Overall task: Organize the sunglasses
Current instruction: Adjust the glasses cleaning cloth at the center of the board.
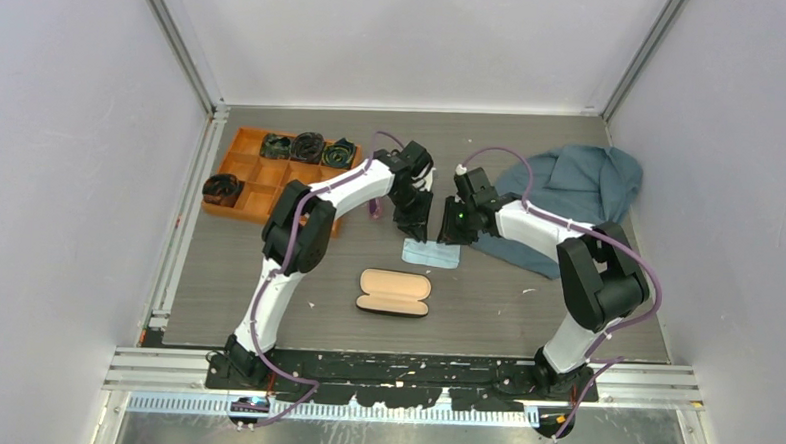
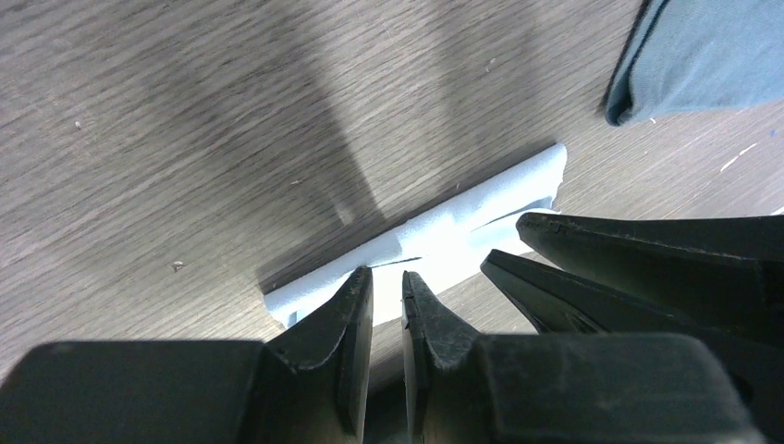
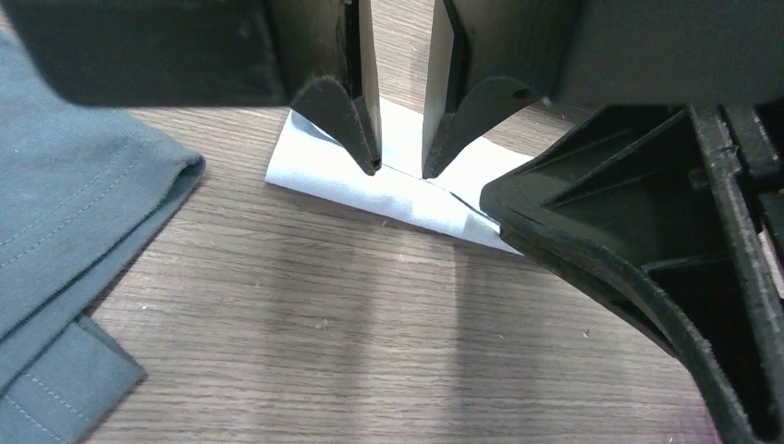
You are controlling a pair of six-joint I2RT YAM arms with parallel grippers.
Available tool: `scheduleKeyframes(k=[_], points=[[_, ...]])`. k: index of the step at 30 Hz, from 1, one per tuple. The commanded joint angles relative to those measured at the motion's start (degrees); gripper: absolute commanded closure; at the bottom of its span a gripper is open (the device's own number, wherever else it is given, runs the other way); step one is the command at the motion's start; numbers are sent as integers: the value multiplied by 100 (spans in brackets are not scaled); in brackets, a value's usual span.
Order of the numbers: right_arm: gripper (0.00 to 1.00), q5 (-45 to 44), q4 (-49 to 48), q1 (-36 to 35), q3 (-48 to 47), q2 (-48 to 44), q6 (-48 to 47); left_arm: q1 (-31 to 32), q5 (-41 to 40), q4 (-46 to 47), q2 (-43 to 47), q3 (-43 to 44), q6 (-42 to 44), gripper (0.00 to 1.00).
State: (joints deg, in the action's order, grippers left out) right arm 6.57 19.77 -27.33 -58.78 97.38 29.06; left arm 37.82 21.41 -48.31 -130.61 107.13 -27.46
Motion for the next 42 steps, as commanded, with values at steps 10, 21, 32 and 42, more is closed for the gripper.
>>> scheduleKeyframes(k=[10,21,32,42], points=[[71,297,-257,-104,-147,190,108,-34,28,-135,-284,356,171,81],[71,453,-274,-172,-4,198,53,-50,29,-117,-273,323,167,81],[71,613,49,-320,251,-30,-248,-82,47,-46,-288,223,138,81],[70,118,143,-410,413,-827,-307,-82,46,-39,-243,195,154,81]])
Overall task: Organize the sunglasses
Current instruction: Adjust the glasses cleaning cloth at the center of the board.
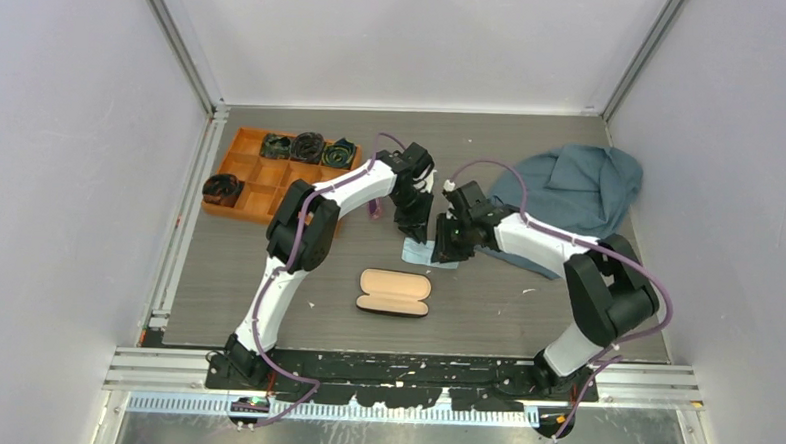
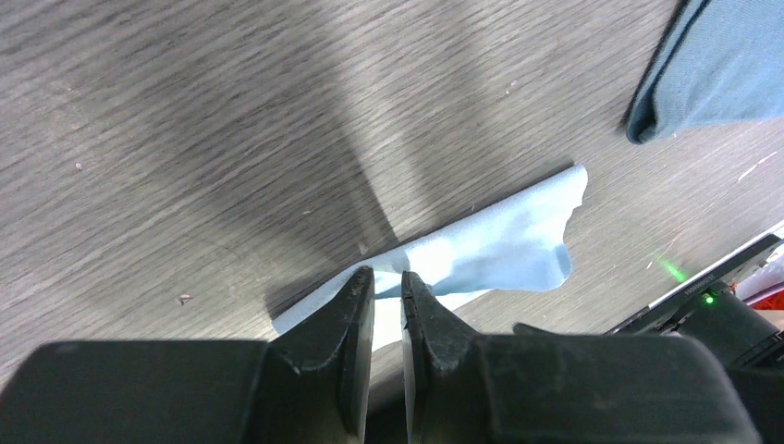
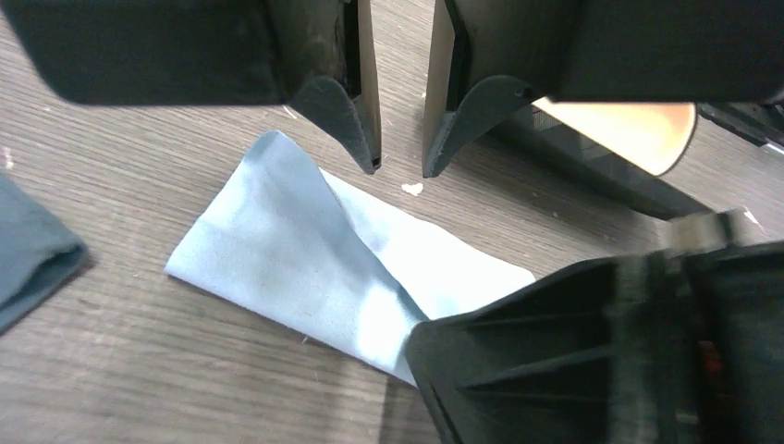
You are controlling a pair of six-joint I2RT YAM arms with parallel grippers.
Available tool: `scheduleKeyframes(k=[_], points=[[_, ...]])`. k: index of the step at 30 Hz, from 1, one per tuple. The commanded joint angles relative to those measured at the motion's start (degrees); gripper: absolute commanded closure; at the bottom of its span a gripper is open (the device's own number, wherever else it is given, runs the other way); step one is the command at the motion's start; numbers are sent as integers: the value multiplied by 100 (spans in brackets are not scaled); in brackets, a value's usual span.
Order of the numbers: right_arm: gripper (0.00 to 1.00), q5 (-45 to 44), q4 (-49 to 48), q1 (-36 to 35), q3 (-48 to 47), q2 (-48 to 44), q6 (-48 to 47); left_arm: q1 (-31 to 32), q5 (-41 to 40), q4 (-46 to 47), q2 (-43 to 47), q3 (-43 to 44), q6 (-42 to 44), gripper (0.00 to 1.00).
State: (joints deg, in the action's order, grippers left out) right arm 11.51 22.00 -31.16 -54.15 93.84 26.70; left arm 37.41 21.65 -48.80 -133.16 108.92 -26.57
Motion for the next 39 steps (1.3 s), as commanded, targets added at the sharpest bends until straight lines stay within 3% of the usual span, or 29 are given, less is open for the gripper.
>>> scheduleKeyframes(k=[1,8,16,29,39], points=[[70,-490,-124,-20,-99,-447,-21,-38,23,10,18,14,64,81],[59,-585,-546,13,-533,302,360,-40,14,4,65,-51,73,81],[56,-242,-518,19,-717,753,313,-34,20,2,88,-51,82,81],[56,561,-439,-30,-121,365,-30,-41,14,35,77,-54,25,81],[56,215,-460,-54,-74,-186,14,-40,12,-16,234,32,16,81]])
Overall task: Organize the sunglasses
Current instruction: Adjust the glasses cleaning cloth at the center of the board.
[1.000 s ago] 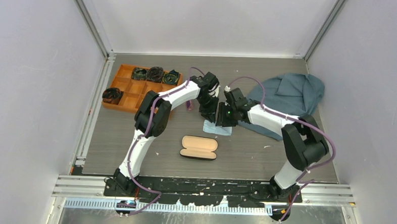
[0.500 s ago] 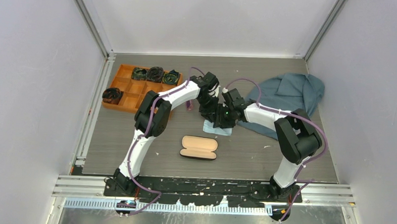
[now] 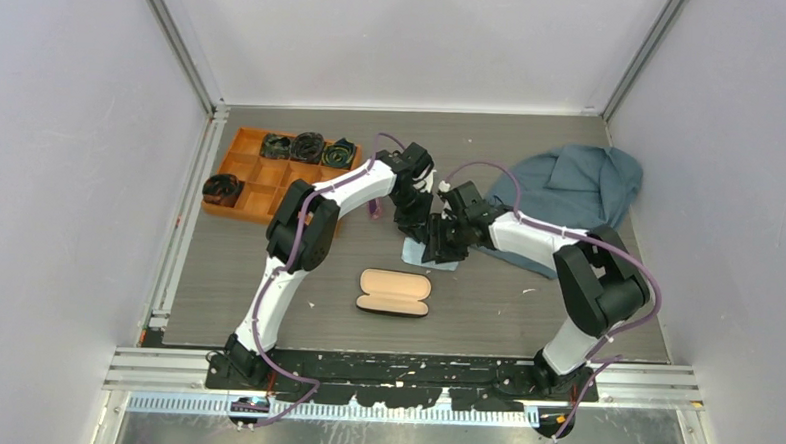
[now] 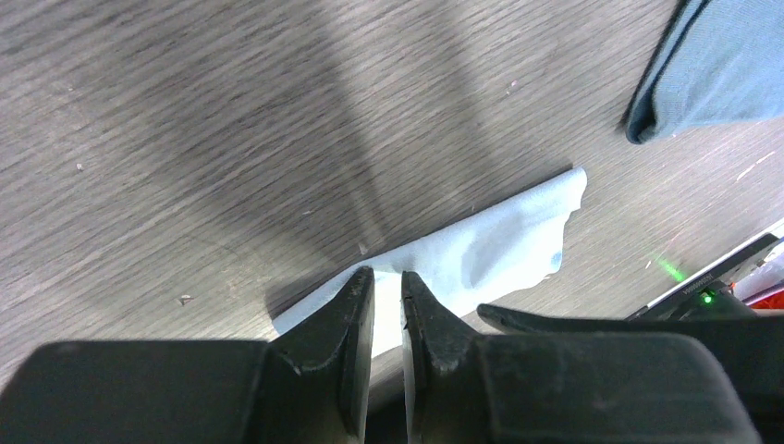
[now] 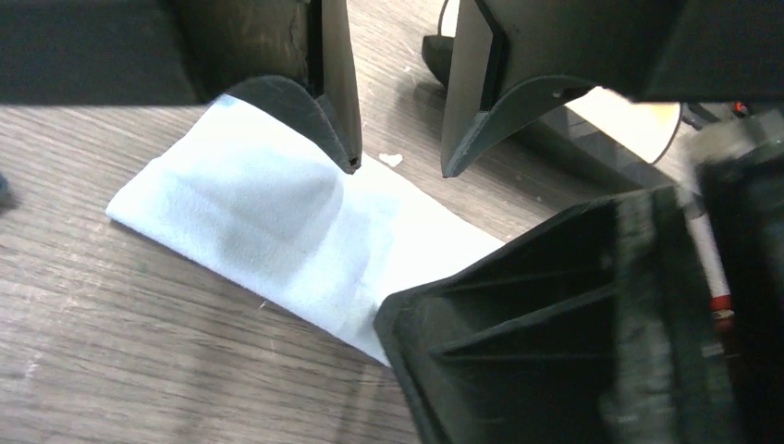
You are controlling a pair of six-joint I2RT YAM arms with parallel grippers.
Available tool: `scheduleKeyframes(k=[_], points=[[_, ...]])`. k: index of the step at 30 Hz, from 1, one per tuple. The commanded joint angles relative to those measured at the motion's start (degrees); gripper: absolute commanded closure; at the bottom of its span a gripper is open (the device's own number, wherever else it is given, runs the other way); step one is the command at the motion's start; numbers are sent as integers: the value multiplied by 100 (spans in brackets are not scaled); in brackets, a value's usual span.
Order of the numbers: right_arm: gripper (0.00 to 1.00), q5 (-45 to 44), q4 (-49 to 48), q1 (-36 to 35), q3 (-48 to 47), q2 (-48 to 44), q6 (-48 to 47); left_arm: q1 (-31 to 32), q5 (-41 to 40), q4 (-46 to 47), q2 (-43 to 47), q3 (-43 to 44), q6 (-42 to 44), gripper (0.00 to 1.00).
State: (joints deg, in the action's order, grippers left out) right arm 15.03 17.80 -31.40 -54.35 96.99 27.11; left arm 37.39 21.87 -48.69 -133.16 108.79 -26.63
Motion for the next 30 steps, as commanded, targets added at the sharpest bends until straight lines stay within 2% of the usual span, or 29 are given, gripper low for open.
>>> scheduleKeyframes(k=[1,5,10,19,23,30], points=[[56,-192,-38,-27,-81,-575,-16,-32,-15,-31,273,50,18,81],[54,-489,-65,-30,-82,-853,77,-38,-79,-52,514,46,11,77],[53,-973,-148,61,138,-1232,335,-38,-287,-28,1040,-113,18,68],[66,-875,-157,512,495,-1203,754,-38,-345,573,1822,-1293,-271,65],[67,-933,-161,606,560,-1202,780,-45,-383,867,1922,-1828,-339,53],[69,-1131,-140,639,493,-1097,689,-78,-400,1209,1791,-2187,-496,56]])
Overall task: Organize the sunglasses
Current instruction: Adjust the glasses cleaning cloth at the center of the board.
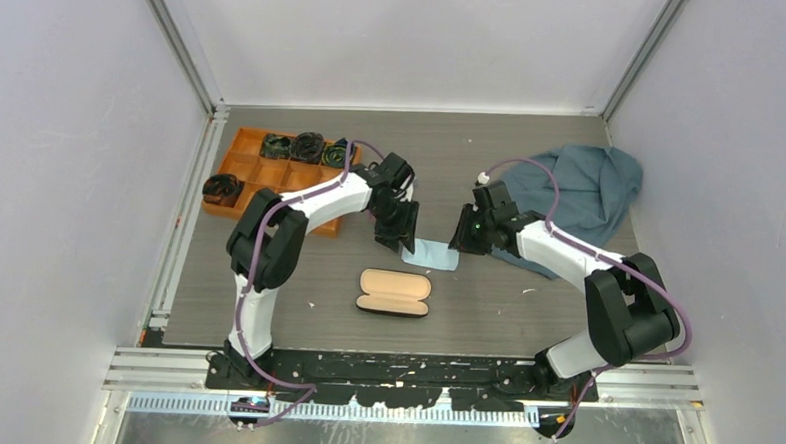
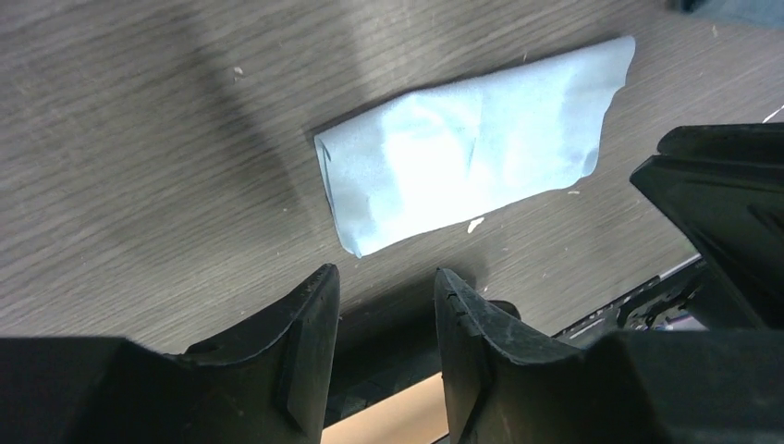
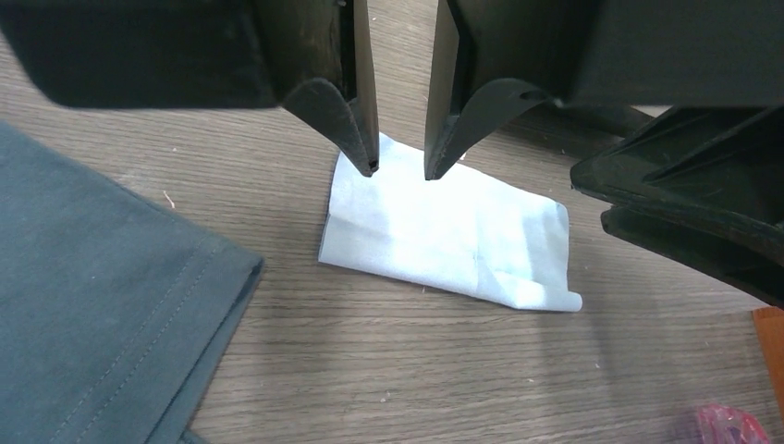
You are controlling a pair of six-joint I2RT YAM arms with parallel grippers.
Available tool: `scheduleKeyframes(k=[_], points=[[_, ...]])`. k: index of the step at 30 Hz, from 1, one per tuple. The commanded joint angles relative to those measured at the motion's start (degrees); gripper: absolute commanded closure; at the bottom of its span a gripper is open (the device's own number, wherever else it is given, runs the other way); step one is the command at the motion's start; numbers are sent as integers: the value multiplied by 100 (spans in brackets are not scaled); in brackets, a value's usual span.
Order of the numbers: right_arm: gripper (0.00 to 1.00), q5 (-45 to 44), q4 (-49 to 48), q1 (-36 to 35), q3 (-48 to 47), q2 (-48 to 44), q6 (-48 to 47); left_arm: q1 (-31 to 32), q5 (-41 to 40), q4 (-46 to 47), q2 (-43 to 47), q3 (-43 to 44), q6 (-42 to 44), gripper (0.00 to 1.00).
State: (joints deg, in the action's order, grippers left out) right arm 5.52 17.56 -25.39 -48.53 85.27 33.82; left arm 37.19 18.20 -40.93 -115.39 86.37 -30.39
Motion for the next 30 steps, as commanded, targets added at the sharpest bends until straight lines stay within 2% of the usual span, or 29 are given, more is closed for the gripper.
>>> scheduleKeyframes(k=[1,5,11,14,17,19,30], points=[[69,-162,-144,50,-74,97,26,-67,-27,467,-33,56,-131,57],[69,-139,-224,51,-12,156,45,-71,-40,657,-220,20,-215,57],[70,-127,-262,59,-38,143,71,-71,-230,802,-292,4,-337,65],[71,-112,-283,59,-105,173,78,-79,-281,806,-290,75,-366,70],[72,-104,-274,55,-151,212,81,-80,-211,794,-351,212,-392,83],[72,-100,-273,54,-150,220,73,-80,-113,781,-384,288,-405,87],[73,-95,-269,52,-95,212,72,-106,-234,454,-699,750,-307,87]])
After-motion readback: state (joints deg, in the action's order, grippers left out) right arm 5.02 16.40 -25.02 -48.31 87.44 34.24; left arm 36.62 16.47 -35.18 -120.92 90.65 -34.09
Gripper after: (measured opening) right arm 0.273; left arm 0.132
